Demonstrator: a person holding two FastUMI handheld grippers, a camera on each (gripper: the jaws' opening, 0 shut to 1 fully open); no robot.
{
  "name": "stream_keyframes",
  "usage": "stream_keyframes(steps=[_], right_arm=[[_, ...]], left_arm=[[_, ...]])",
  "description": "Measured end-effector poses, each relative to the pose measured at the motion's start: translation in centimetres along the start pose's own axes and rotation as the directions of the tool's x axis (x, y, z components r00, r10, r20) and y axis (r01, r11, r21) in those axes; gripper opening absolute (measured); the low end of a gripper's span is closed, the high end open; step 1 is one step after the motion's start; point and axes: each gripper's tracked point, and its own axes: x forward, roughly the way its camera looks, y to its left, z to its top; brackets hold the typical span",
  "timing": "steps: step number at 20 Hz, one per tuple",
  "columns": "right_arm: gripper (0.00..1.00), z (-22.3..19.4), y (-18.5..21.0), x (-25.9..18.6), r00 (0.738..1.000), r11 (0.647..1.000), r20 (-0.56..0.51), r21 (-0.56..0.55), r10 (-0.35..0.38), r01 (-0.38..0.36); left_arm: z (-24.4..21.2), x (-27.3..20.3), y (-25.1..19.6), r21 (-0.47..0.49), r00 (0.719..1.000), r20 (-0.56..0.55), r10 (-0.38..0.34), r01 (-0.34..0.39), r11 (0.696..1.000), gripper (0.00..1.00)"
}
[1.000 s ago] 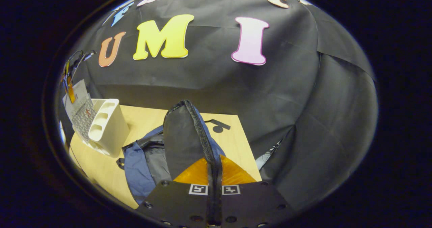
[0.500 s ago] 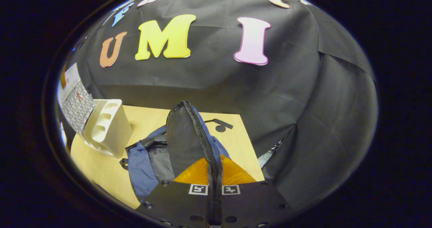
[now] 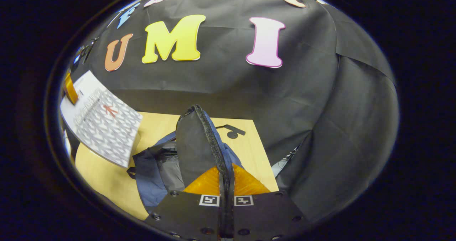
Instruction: Open the schoolbag, grab two books from the bookshelf and put them into the schoolbag.
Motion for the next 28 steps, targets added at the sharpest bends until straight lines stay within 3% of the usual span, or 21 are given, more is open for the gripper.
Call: stream_keyframes(steps=[4, 6, 7, 10, 18, 24, 26, 27, 28], right_arm=[[0.0, 0.6, -0.3, -0.3, 1.0, 1.0, -0.001, 0.006, -0.001, 0.001], [0.0, 0.4, -0.4, -0.3, 1.0, 1.0, -0.004, 0.003, 0.001, -0.001], [0.0, 0.2, -0.6, -0.3, 1.0, 1.0, -0.005, 0.003, 0.001, -0.001], [0.0, 0.1, -0.9, -0.3, 1.0, 1.0, -0.009, 0.009, -0.001, 0.001], [0.0, 0.4, -1.8, 0.3, 1.0, 1.0, -0.007, 0.015, -0.005, 0.005], [0.0, 1.2, -2.1, 0.5, 1.0, 1.0, 0.0, -0.012, -0.014, 0.014], [0.0, 1.4, -2.0, 0.9, 1.0, 1.0, -0.002, -0.015, -0.012, 0.012], [0.0, 1.5, -2.0, 1.0, 1.0, 1.0, -0.003, -0.019, -0.011, 0.011], [0.0, 1.6, -2.0, 1.0, 1.0, 1.0, -0.002, -0.021, -0.01, 0.01]], left_arm=[[-3.0, 6.8, 0.8, 0.026, 1.0, 0.015, 0.018, -0.018, 0.999, 0.41], [-4.4, 10.3, 1.5, -0.013, 1.0, 0.006, 0.017, -0.017, 1.0, 0.36], [-5.0, 11.7, 1.3, -0.047, 1.0, -0.01, 0.004, -0.005, 0.999, 0.41], [-6.5, 15.1, 1.9, -0.078, 1.0, -0.024, -0.001, -0.001, 0.997, 0.41], [-7.7, 20.1, 0.4, -0.144, 0.976, -0.017, -0.219, 0.214, 0.966, 0.41], [-7.8, 24.5, 0.3, -0.202, 0.946, 0.018, -0.324, 0.321, 0.925, 0.4], [-8.4, 25.3, 0.4, -0.233, 0.935, 0.02, -0.355, 0.349, 0.908, 0.48], [-8.4, 25.3, 0.5, -0.241, 0.931, 0.021, -0.365, 0.359, 0.902, 0.48], [-8.4, 25.6, 0.6, -0.242, 0.927, 0.023, -0.374, 0.368, 0.898, 0.41]])
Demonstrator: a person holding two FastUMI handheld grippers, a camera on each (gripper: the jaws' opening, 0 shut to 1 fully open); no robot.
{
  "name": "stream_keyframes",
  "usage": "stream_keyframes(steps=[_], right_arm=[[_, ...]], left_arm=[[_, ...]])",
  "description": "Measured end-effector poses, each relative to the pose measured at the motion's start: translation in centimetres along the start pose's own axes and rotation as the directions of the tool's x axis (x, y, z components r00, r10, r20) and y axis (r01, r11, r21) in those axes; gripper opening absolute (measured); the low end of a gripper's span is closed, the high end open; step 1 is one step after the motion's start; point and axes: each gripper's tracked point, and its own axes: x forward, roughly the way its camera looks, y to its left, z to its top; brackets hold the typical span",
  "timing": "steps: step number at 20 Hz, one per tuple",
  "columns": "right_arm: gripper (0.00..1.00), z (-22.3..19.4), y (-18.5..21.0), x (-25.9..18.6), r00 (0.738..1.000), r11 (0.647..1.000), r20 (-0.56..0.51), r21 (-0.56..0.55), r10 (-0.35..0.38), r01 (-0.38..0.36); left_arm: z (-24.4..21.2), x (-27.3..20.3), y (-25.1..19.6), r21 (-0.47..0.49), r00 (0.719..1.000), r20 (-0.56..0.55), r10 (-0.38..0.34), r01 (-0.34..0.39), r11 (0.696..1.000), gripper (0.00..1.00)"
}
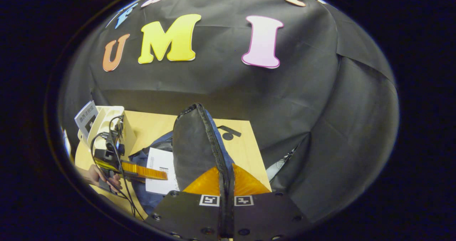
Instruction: Open the schoolbag, grab two books from the bookshelf and put them into the schoolbag.
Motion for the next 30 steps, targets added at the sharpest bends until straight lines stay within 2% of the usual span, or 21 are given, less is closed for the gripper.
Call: stream_keyframes(steps=[2, 4, 5, 6, 8, 9, 11, 13, 14, 16, 19, 20, 23, 27, 29, 30], right_arm=[[0.0, 0.0, 0.2, 0.1, 1.0, 1.0, -0.004, 0.0, 0.003, -0.003], [0.0, -0.2, 0.2, 0.4, 1.0, 1.0, -0.012, -0.001, 0.008, -0.008], [0.0, -0.3, 0.2, 0.5, 1.0, 1.0, -0.017, 0.0, 0.01, -0.01], [0.0, -0.3, 0.3, 0.5, 1.0, 1.0, -0.019, 0.0, 0.012, -0.012], [0.03, -0.5, 0.3, 0.8, 1.0, 1.0, -0.024, -0.005, 0.015, -0.016], [0.0, -0.4, 0.4, 0.9, 1.0, 1.0, -0.025, -0.006, 0.018, -0.018], [0.0, -0.2, 0.4, 0.9, 1.0, 1.0, -0.02, -0.008, 0.02, -0.02], [0.0, -0.2, 0.6, 0.9, 1.0, 1.0, -0.018, -0.009, 0.021, -0.021], [0.0, -0.1, 0.7, 0.9, 1.0, 1.0, -0.018, -0.008, 0.022, -0.022], [0.0, -0.2, 0.9, 0.7, 1.0, 1.0, -0.019, -0.009, 0.021, -0.022], [0.0, -0.3, 1.3, 0.3, 1.0, 1.0, -0.018, -0.016, 0.021, -0.021], [0.0, -0.2, 1.5, 0.2, 1.0, 1.0, -0.016, -0.019, 0.022, -0.022], [0.0, 0.1, 2.0, -0.2, 1.0, 0.999, -0.006, -0.035, 0.018, -0.018], [0.0, 0.0, 3.0, -0.7, 1.0, 0.999, -0.003, -0.045, 0.019, -0.019], [0.0, -0.4, 3.6, -0.8, 1.0, 0.998, -0.008, -0.051, 0.021, -0.021], [0.0, -0.5, 3.9, -1.0, 1.0, 0.998, -0.009, -0.057, 0.023, -0.023]], left_arm=[[0.2, 0.6, 0.7, -0.004, 1.0, 0.0, 0.006, -0.006, 1.0, 0.42], [0.3, 1.1, 2.6, 0.004, 0.996, -0.011, 0.089, -0.089, 0.996, 0.45], [0.6, 1.8, 3.7, 0.009, 0.989, -0.016, 0.148, -0.148, 0.989, 0.5], [0.0, 1.6, 5.8, 0.021, 0.963, -0.048, 0.266, -0.266, 0.964, 0.67], [0.0, 0.7, 6.0, 0.035, 0.942, -0.074, 0.329, -0.327, 0.944, 0.84], [-0.2, 0.5, 6.0, 0.056, 0.926, -0.081, 0.369, -0.365, 0.929, 0.86], [-0.3, -0.2, 6.0, 0.109, 0.886, -0.08, 0.457, -0.448, 0.888, 0.89], [-0.4, -1.8, 5.5, 0.166, 0.842, -0.058, 0.536, -0.522, 0.837, 0.89], [-0.2, -3.0, 5.3, 0.192, 0.808, -0.049, 0.587, -0.569, 0.799, 0.89], [0.4, -5.8, 5.4, 0.252, 0.734, 0.001, 0.68, -0.658, 0.71, 0.9], [1.5, -9.9, 4.6, 0.331, 0.634, 0.073, 0.77, -0.744, 0.581, 0.94], [1.7, -10.9, 4.2, 0.346, 0.62, 0.089, 0.779, -0.753, 0.56, 0.97], [2.0, -14.5, 2.4, 0.357, 0.609, 0.145, 0.78, -0.768, 0.532, 0.98], [2.4, -19.6, -1.0, 0.402, 0.634, 0.217, 0.743, -0.751, 0.523, 0.97], [3.7, -22.9, -2.2, 0.414, 0.606, 0.296, 0.739, -0.778, 0.473, 0.98], [4.7, -25.0, -2.7, 0.417, 0.58, 0.34, 0.74, -0.799, 0.434, 0.97]])
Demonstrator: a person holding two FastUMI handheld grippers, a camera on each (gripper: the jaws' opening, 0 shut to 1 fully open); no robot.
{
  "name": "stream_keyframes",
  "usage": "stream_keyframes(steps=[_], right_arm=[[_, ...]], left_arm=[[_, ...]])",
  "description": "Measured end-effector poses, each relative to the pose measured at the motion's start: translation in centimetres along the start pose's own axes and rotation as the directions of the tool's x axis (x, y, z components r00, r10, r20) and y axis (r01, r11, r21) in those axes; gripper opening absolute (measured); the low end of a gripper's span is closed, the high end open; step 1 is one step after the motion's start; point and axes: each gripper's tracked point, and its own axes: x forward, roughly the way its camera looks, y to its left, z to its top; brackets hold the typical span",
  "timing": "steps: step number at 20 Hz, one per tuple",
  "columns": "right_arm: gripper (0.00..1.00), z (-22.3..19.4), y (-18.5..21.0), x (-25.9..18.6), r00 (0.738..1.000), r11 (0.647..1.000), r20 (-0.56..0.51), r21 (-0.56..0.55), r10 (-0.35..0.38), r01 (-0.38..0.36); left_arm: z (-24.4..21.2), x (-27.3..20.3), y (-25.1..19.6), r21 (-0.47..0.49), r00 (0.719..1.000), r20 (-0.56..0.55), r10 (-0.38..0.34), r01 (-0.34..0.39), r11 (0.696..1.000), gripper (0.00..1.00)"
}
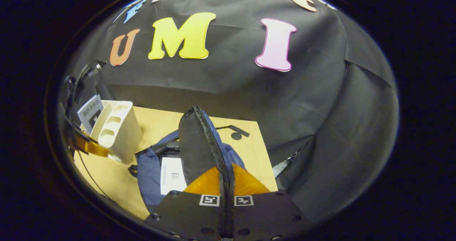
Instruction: Open the schoolbag, grab two books from the bookshelf and put them into the schoolbag.
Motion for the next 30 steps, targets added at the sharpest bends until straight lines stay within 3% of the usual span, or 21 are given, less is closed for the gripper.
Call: stream_keyframes(steps=[2, 7, 14, 17, 21, 30], right_arm=[[0.0, 0.1, 0.8, -0.1, 1.0, 1.0, 0.001, -0.014, 0.005, -0.005], [0.0, 0.2, 2.0, -0.6, 1.0, 1.0, -0.001, -0.011, 0.013, -0.013], [0.0, -0.3, 2.5, -0.9, 1.0, 1.0, -0.02, -0.004, 0.002, -0.002], [0.0, -0.2, 2.4, -0.9, 1.0, 1.0, -0.025, -0.001, -0.006, 0.006], [0.0, -0.3, 2.0, -0.8, 0.999, 1.0, -0.033, 0.01, -0.018, 0.018], [0.0, -0.5, 1.1, -0.6, 0.998, 0.999, -0.052, 0.017, -0.042, 0.043]], left_arm=[[1.5, -2.6, 3.8, 0.033, 0.995, 0.069, 0.071, -0.073, 0.997, 0.96], [4.2, -7.5, 10.9, -0.006, 0.991, 0.098, 0.094, -0.094, 0.996, 0.98], [8.1, -9.9, 19.3, -0.082, 0.995, 0.017, 0.1, -0.098, 0.992, 0.98], [9.0, -8.7, 21.6, -0.065, 0.993, -0.034, 0.11, -0.112, 0.992, 0.98], [9.1, -5.4, 22.2, -0.072, 0.991, -0.123, 0.055, -0.064, 0.995, 0.97], [7.7, -0.3, 24.5, -0.118, 0.952, -0.306, 0.025, -0.064, 0.991, 0.98]])
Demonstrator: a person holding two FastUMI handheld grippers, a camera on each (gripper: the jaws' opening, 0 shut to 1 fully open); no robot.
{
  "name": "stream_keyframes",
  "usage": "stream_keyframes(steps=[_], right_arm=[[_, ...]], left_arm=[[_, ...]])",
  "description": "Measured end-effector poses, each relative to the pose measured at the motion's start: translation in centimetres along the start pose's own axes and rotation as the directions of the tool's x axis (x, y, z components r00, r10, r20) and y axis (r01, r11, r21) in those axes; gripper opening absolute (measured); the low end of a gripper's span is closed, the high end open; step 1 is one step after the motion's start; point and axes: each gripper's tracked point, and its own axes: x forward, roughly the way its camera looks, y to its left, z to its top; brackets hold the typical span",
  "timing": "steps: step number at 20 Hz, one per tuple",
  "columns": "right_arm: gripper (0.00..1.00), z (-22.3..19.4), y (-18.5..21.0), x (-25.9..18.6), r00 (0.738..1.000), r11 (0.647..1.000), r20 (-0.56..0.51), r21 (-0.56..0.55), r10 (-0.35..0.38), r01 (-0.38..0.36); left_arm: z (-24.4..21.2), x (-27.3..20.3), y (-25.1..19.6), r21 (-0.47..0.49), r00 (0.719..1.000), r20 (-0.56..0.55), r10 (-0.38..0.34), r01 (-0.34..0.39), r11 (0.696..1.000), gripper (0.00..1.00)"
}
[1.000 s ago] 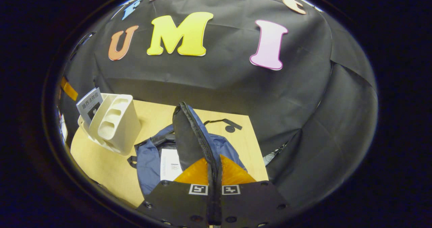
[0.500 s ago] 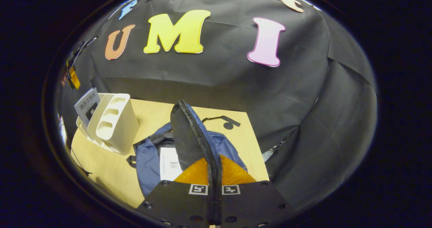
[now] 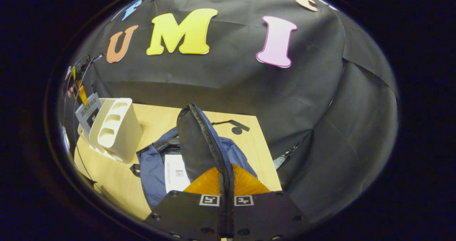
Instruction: Open the schoolbag, grab two books from the bookshelf and put them into the schoolbag.
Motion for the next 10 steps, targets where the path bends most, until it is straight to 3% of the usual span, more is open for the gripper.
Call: stream_keyframes(steps=[5, 7, 8, 10], right_arm=[[0.0, -0.1, -0.4, 0.0, 1.0, 1.0, -0.01, 0.023, -0.003, 0.003], [0.0, 0.1, -0.3, 0.0, 1.0, 1.0, -0.008, 0.016, -0.006, 0.006], [0.0, 0.2, -0.4, 0.0, 1.0, 1.0, -0.005, 0.011, -0.011, 0.011], [0.0, 0.2, -0.3, 0.0, 1.0, 1.0, -0.004, 0.005, -0.012, 0.012]], left_arm=[[-0.2, 1.8, 0.8, -0.037, 0.998, -0.065, 0.008, -0.01, 0.999, 0.96], [0.0, 2.3, 0.7, -0.038, 0.997, -0.074, -0.001, -0.002, 0.999, 0.85], [0.1, 2.6, 0.8, -0.043, 0.997, -0.076, 0.003, -0.007, 0.999, 0.86], [0.1, 3.1, 0.6, -0.068, 0.996, -0.093, -0.002, -0.004, 0.998, 0.77]])
